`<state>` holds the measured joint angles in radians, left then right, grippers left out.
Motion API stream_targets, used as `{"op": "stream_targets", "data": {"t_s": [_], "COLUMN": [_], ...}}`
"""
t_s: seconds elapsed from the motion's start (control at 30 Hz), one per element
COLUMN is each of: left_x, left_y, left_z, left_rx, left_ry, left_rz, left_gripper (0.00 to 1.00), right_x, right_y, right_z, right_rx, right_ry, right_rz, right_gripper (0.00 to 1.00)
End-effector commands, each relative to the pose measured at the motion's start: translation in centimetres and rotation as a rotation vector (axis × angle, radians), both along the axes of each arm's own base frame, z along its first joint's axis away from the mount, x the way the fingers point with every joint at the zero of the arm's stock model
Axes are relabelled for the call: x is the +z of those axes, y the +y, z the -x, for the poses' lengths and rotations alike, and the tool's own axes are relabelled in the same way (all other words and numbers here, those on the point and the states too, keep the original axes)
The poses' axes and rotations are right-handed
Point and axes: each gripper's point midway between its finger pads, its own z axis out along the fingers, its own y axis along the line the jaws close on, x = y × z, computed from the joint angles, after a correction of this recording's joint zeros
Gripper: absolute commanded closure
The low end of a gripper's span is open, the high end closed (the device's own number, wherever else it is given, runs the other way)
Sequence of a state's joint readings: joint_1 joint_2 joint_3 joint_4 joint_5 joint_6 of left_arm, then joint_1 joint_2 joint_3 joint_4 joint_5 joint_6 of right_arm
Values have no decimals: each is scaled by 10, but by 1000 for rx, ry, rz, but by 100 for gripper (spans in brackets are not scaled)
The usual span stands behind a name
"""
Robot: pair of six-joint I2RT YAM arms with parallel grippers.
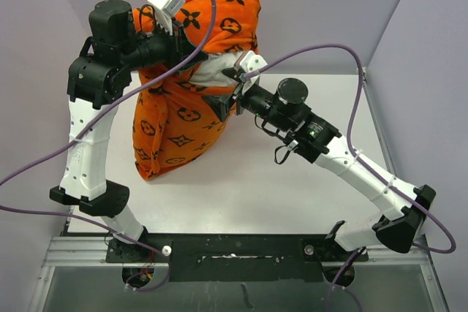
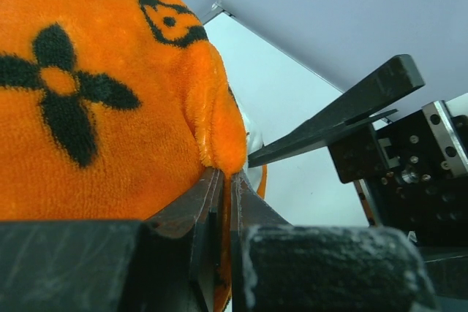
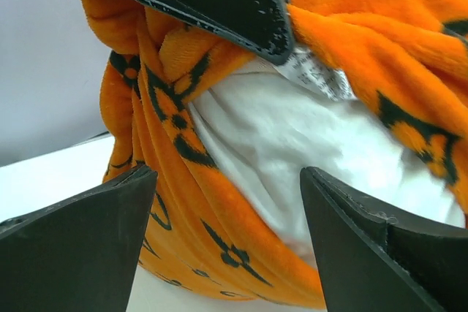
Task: Remove the pillowcase from the pillow
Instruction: Remove the pillow from the pillowcase.
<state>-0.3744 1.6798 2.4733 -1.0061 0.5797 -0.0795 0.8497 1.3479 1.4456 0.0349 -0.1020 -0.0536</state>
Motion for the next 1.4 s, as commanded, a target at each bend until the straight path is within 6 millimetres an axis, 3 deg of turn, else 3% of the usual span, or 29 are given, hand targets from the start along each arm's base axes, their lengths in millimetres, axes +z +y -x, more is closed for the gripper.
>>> {"op": "stream_targets", "data": {"t_s": [0.0,0.2,0.43,0.7,0.9,1.13,1.2,1.27,1.37], "left_x": [42,45,46,50,49,55,56,59,67], "left_y": [-1,-5,-3,-10,-21,-25,-25,-24,-18], "left_z": [37,47,53,65,78,95,101,107,113], "left_rx": [-66,-105,-113,-149,-215,-286,-306,-325,-327], "left_ry": [-92,-88,-93,-71,-40,-26,-23,-29,-71], "left_rz": [90,103,102,119,131,145,151,155,154], "left_gripper": [100,100,100,100,100,100,100,100,100], "right_x": [30,42,54,33,30,35,33,29,19], "right_y": [2,5,-13,14,46,39,51,59,58], "right_z": [0,-16,-25,-48,-48,-85,-91,-96,-102], "right_rx": [49,14,-21,-33,-93,-366,-389,-414,-456], "right_ry": [-75,-118,-122,-94,-248,-387,-420,-441,-443], "right_rz": [-15,-18,-66,-26,26,-14,23,50,38], "right_gripper": [17,12,12,4,2,1,10,32,96]}}
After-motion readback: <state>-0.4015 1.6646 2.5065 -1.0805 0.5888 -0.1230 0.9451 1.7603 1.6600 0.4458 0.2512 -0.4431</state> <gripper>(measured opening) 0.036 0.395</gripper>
